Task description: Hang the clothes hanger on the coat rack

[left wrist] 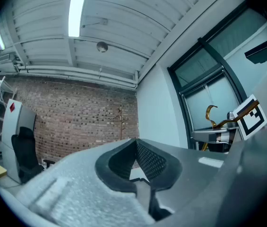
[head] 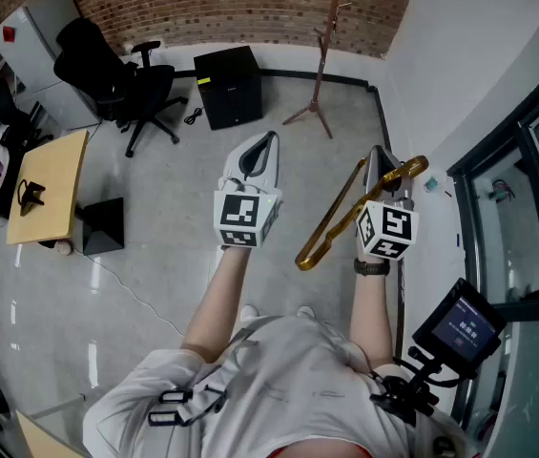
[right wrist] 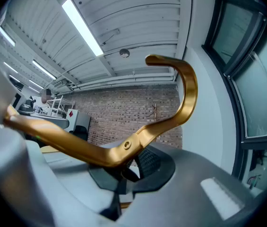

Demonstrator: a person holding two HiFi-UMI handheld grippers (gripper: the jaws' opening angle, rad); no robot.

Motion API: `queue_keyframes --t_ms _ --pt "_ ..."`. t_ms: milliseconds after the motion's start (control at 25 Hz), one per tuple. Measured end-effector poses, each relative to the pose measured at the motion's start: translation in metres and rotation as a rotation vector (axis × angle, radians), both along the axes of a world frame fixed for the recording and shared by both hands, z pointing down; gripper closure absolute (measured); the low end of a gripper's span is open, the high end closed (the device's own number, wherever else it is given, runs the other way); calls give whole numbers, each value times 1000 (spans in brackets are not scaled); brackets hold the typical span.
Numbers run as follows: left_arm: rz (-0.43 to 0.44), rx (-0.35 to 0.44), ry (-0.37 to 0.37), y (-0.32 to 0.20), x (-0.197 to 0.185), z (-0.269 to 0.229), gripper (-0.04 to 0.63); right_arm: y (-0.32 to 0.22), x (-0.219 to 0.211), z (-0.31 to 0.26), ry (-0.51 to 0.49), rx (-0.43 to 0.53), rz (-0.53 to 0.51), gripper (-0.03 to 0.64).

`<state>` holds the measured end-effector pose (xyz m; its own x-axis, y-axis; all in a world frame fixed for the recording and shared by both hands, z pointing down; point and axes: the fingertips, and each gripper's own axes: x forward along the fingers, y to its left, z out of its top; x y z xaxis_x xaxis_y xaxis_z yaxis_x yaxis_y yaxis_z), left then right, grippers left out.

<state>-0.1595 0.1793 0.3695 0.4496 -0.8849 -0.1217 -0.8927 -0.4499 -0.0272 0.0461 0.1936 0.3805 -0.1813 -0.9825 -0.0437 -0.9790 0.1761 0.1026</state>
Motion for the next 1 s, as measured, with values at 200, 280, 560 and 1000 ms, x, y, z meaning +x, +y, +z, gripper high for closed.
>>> queue_keyframes --t_ms 200,280,560,1000 --pt "-28 -65 33 -6 -9 15 598 -2 0 6 -8 -9 -9 614" --pt "-36 -69 33 -7 -9 17 597 -3 0 6 -9 -9 -13 614" --pt "-1 -45 104 -3 2 4 597 -7 11 12 -49 -24 -11 614" --pt "-76 -95 50 -19 78 17 595 -27 100 15 41 -65 12 614"
